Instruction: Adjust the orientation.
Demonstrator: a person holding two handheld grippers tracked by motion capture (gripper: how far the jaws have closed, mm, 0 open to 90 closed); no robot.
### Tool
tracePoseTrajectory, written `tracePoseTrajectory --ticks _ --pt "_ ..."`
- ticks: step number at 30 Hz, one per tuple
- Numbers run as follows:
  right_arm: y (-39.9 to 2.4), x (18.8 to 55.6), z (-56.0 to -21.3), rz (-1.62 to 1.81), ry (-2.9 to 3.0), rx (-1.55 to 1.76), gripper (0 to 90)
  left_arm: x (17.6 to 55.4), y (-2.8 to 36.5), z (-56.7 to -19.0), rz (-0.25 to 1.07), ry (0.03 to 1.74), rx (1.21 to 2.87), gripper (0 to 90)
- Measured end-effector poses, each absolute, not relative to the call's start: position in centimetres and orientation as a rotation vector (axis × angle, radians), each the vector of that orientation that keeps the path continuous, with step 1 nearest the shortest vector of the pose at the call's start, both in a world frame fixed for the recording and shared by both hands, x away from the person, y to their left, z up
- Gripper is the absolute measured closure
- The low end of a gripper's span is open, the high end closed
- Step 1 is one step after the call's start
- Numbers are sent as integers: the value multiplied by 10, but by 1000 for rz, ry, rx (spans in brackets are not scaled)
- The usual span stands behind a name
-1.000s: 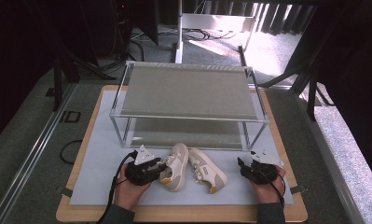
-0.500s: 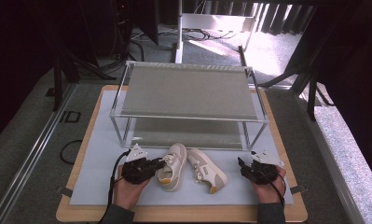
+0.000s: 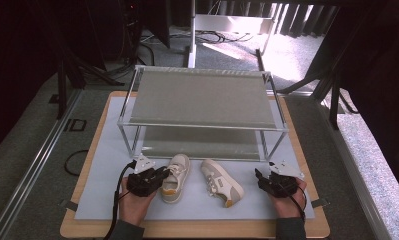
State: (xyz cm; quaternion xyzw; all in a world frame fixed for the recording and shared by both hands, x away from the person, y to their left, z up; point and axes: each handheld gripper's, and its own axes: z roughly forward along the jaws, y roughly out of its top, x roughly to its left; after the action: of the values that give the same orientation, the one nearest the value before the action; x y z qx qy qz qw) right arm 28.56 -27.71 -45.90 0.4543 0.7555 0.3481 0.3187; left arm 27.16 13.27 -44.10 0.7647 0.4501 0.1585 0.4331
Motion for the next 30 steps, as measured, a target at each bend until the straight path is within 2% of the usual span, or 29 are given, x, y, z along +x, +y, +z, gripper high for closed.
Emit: tracePoseTrajectory --ticks 7,10,16,24,30 --pt "-277 285 -459 916 1988 1194 413 271 129 -442 352 1097 1884 734" --pt "-276 285 -458 918 1991 1188 412 270 129 -440 357 1077 1869 636" --pt "-274 284 -456 927 1994 1177 413 266 138 -432 362 1039 1825 535" --pt "-264 278 -447 969 2028 1124 417 263 146 -428 372 1008 1801 506" --pt "-254 271 -437 1019 2045 1062 414 263 146 -430 359 1016 1808 539"
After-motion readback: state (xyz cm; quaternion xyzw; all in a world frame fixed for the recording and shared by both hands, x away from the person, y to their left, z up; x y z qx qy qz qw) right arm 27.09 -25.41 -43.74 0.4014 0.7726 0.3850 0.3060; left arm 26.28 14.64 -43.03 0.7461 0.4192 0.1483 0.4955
